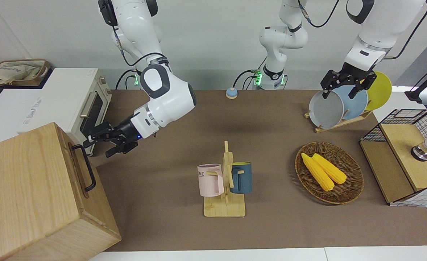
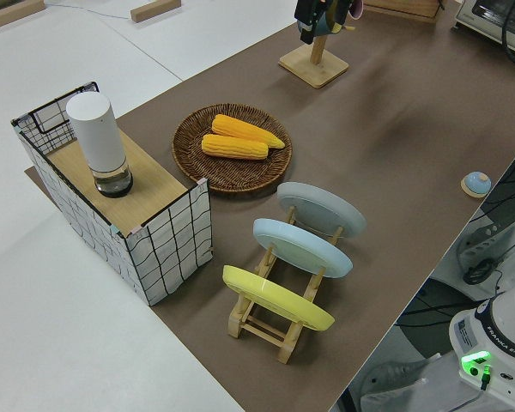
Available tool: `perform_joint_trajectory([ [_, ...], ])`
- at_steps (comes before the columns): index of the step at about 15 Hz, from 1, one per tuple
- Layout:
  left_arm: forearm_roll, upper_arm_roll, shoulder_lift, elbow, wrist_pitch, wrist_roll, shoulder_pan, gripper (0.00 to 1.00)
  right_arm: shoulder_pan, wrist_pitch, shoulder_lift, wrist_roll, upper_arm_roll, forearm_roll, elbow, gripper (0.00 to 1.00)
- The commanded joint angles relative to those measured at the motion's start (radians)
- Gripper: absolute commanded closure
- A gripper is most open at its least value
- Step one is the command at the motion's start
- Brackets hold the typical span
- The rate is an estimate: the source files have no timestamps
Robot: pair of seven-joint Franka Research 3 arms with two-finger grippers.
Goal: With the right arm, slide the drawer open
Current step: 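Reach the right gripper up to the black drawer handle and grasp it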
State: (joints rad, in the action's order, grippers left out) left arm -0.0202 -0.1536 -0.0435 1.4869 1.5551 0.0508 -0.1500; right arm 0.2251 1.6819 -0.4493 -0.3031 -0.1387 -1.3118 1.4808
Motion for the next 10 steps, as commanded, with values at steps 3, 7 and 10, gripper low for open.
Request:
perform_joint_trajectory([
  [3,0.012,-0.017,-0.013,-0.020,0.000,0.007,-0.017,0.00,-0.018,0.015,-0.009,-0.114,-0.001,-0.168,0.094,0.013],
  [7,0.012,-0.017,-0.013,-0.020,0.000,0.007,-0.017,0.00,-0.023,0.015,-0.032,-0.134,0.005,-0.266,0.114,0.015],
  [10,0.012,-0.017,-0.013,-0.020,0.000,0.007,-0.017,0.00,-0.024,0.030,-0.045,-0.149,0.024,-0.326,0.122,0.015],
])
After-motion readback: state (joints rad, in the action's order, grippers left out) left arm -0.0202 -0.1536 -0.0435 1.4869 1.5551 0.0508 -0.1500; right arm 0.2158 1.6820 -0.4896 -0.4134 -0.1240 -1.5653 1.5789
